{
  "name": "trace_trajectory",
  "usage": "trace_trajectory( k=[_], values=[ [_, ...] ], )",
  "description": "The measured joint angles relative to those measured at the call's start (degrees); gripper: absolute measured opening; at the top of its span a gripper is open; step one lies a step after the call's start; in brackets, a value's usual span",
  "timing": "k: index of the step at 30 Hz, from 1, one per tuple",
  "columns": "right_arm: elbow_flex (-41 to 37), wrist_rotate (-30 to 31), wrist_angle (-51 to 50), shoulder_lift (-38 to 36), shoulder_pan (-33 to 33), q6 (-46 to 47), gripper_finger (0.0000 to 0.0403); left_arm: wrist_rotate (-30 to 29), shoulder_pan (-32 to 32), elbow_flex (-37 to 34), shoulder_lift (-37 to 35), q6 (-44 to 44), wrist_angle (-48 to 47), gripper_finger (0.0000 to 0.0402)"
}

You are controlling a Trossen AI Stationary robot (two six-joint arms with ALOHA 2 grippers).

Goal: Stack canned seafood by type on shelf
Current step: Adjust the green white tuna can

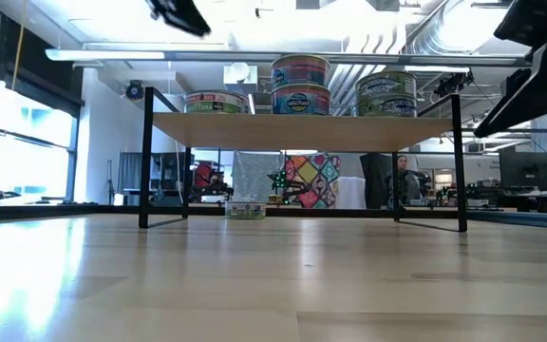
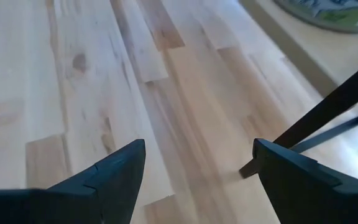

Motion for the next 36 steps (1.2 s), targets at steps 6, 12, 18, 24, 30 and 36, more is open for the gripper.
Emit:
trace_trajectory(
  k=[6,12,18,24,30,36],
  values=[
    [0.0,2.3,0.0,0.0,0.9,0.4,0.0291,19.2,25.6,5.0,14.8,4.3,1.8,0.0146],
    [0.0,5.2,-0.1,0.0,3.0,4.7,0.0291,35.7,39.0,6.7,30.1,7.0,7.8,0.0055],
    [-0.1,9.3,8.6,3.1,3.3,2.0,0.0291,46.4,41.2,8.7,40.9,13.3,7.8,0.0009],
    [-0.1,8.9,33.7,15.6,1.6,-11.8,0.0291,51.7,41.1,8.3,43.6,18.8,7.0,0.0001],
    [-0.1,7.5,50.5,28.0,-0.3,-15.0,0.0291,56.6,40.9,8.2,45.9,21.4,8.2,0.0001],
    [1.6,6.3,61.3,39.7,-2.1,-16.5,0.0291,59.9,40.7,8.2,48.9,27.7,10.3,0.0000]
  ],
)
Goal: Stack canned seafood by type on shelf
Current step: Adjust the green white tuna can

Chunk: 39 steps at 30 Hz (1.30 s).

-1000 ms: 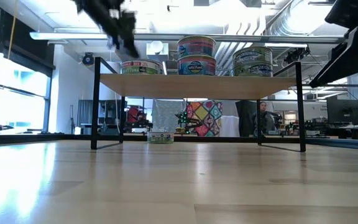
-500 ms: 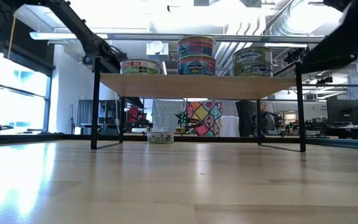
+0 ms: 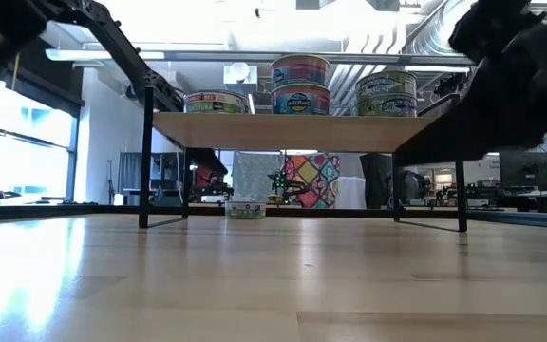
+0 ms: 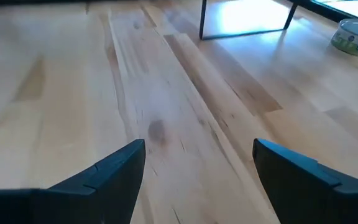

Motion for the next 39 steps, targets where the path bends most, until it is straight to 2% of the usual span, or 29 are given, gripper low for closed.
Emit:
trace_trajectory(
  k=[7,13,26,39],
  values=[
    [9.4,0.7,-0.8,11.3,-3.4,-2.6,0.0291,0.3,-0.2,0.0,4.0,10.4,0.2,0.0000],
    [14.5,1.4,-1.1,17.0,-6.6,-2.1,0.0291,4.1,-1.1,0.0,6.3,17.3,-0.5,0.0000],
    [15.3,1.4,-0.1,17.6,-8.2,-1.3,0.0291,-1.3,-5.1,-0.1,6.4,21.5,0.5,0.0000],
    [15.3,1.4,0.2,17.6,-8.2,-1.5,0.0291,-6.5,-9.2,-0.1,6.4,21.6,0.3,0.0000]
  ],
)
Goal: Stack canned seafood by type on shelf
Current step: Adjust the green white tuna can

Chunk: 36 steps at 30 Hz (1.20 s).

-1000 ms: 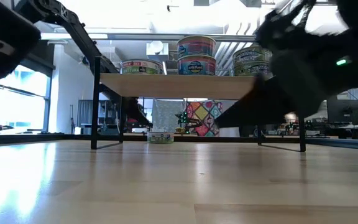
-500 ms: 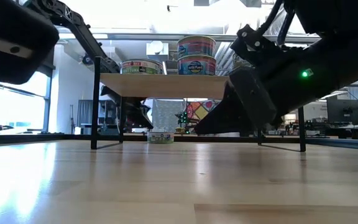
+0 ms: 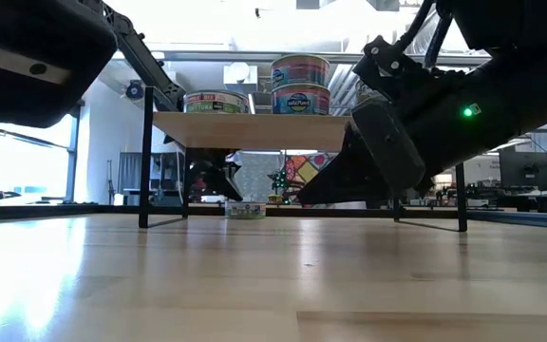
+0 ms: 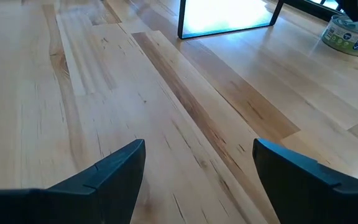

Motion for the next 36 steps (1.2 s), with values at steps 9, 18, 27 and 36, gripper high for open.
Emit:
trace_trajectory(
  k=[9,18,27,36],
  values=[
    [0.0,0.0,0.0,0.0,0.0,-0.1,0.0291,-0.7,-0.6,0.1,-0.1,0.9,-5.1,0.0000],
    [0.0,0.0,0.0,-0.1,0.0,-1.1,0.0291,-0.2,-0.9,0.2,-0.2,1.1,-9.4,0.0000],
    [0.0,0.0,-0.5,-0.1,0.0,-1.1,0.0291,-0.9,-0.1,1.1,-0.2,-2.1,-10.0,0.0000],
    [0.0,0.0,-0.5,-0.1,0.0,-1.1,0.0291,1.9,1.3,1.5,0.0,-3.6,-10.1,0.0000]
  ],
)
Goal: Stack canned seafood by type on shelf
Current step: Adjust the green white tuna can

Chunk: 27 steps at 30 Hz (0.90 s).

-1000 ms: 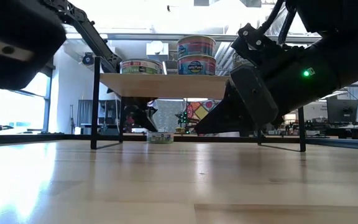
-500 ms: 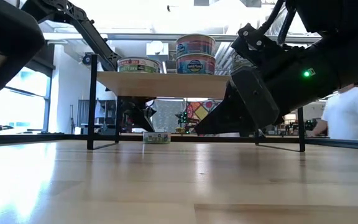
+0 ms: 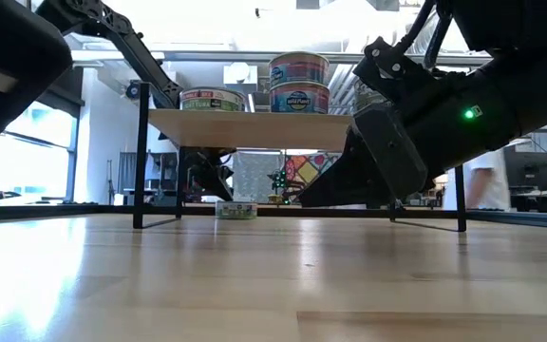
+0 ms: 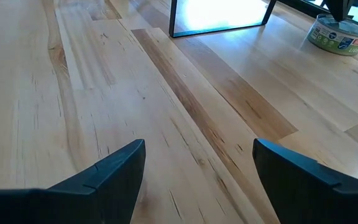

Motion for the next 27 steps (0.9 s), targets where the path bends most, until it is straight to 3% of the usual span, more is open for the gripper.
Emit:
trace_trajectory(
  k=[18,23,27],
  values=[
    [0.0,0.0,-0.8,0.0,0.0,0.2,0.0291,0.8,4.2,0.0,-0.9,-4.8,4.8,0.0000],
    [0.0,0.0,-0.9,0.0,0.0,0.1,0.0291,-5.0,4.4,-2.8,-0.9,-8.5,12.8,0.0000],
    [0.0,0.0,-0.9,0.0,0.0,0.2,0.0291,-5.2,3.7,-4.0,-0.9,-7.5,13.6,0.0000]
  ],
)
